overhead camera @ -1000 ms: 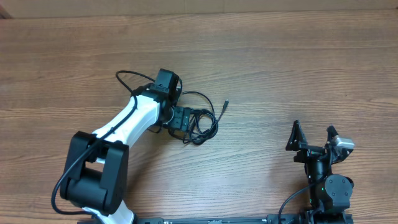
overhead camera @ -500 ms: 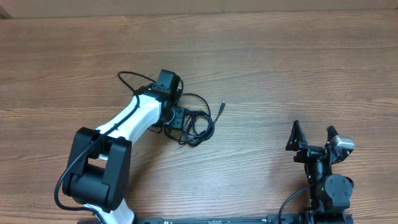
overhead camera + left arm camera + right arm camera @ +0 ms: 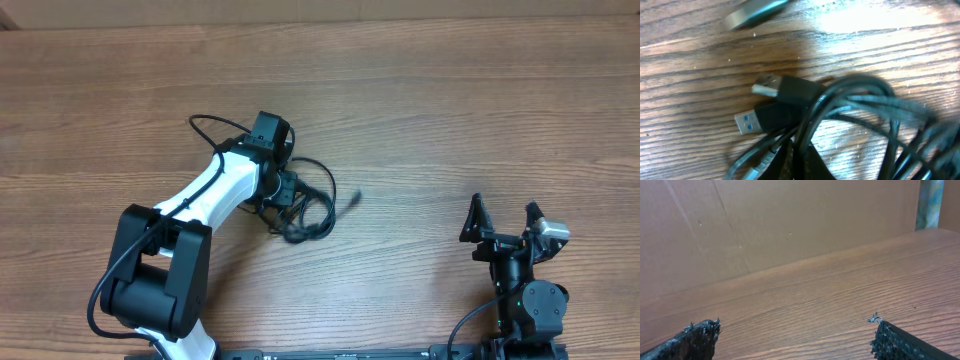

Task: Untangle cables
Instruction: 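Lower the left gripper and close it on the cable bundle, then lift the cable bundle upward with the left gripper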

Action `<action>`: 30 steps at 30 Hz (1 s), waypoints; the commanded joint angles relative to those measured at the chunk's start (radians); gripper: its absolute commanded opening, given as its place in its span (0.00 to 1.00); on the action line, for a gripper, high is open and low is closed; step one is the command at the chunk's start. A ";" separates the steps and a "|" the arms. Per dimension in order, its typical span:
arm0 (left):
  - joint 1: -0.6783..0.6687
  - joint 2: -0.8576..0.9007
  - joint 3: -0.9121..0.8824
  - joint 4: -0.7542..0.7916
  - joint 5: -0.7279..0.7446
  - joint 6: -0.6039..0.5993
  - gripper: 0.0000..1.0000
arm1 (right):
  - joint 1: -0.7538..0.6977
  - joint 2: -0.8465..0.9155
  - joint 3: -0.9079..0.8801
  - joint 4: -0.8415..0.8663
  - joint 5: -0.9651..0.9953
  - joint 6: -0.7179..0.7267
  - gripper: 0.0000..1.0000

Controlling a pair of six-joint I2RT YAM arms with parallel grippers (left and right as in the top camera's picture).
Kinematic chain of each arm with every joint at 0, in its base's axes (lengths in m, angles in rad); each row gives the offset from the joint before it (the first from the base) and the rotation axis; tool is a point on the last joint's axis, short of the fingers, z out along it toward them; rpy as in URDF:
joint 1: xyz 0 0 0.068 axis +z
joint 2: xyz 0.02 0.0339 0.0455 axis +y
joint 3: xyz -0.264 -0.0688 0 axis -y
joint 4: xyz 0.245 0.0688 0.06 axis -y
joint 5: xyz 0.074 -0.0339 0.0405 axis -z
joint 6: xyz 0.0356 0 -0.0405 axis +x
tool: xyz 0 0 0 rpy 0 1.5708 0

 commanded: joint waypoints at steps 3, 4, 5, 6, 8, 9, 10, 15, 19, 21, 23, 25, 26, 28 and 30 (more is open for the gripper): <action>-0.003 0.014 0.020 0.021 0.022 0.003 0.04 | -0.003 -0.011 0.000 0.005 0.006 -0.004 1.00; -0.003 0.014 0.020 0.028 0.025 0.003 0.04 | -0.003 -0.011 0.000 0.005 0.006 -0.004 1.00; -0.003 0.014 0.020 0.037 0.034 0.006 0.04 | -0.003 -0.011 0.000 0.005 0.006 -0.005 1.00; -0.003 0.014 0.021 0.048 0.055 0.023 0.04 | -0.003 -0.011 0.000 0.005 0.006 -0.005 1.00; -0.003 0.013 0.022 0.060 0.072 0.032 0.04 | -0.003 -0.011 0.000 0.005 0.006 -0.004 1.00; -0.003 0.013 0.029 0.058 0.073 0.032 0.04 | -0.003 -0.011 0.000 0.005 0.006 -0.005 1.00; -0.003 0.011 0.039 0.057 0.085 0.033 0.04 | -0.003 -0.011 0.000 0.005 0.006 -0.004 1.00; -0.003 -0.009 0.105 0.027 0.117 0.034 0.04 | -0.003 -0.011 0.000 0.005 0.006 -0.004 1.00; -0.003 -0.034 0.204 -0.040 0.117 0.050 0.04 | -0.003 -0.011 0.000 0.005 0.006 -0.005 1.00; -0.003 -0.052 0.246 -0.065 0.117 0.057 0.04 | -0.003 -0.011 0.000 0.005 0.006 -0.004 1.00; -0.003 -0.078 0.290 -0.085 0.127 0.074 0.04 | -0.003 -0.011 0.000 0.005 0.006 -0.004 1.00; -0.003 -0.098 0.317 -0.097 0.153 0.093 0.04 | -0.003 -0.011 0.000 0.005 0.006 -0.004 1.00; -0.003 -0.116 0.335 -0.105 0.176 0.106 0.04 | -0.003 -0.011 0.000 0.005 0.006 -0.004 1.00; -0.003 -0.144 0.356 -0.116 0.198 0.109 0.04 | -0.003 -0.011 0.000 0.005 0.006 -0.004 1.00; -0.003 -0.178 0.374 -0.119 0.232 0.118 0.04 | -0.003 -0.011 0.000 0.005 0.006 -0.004 1.00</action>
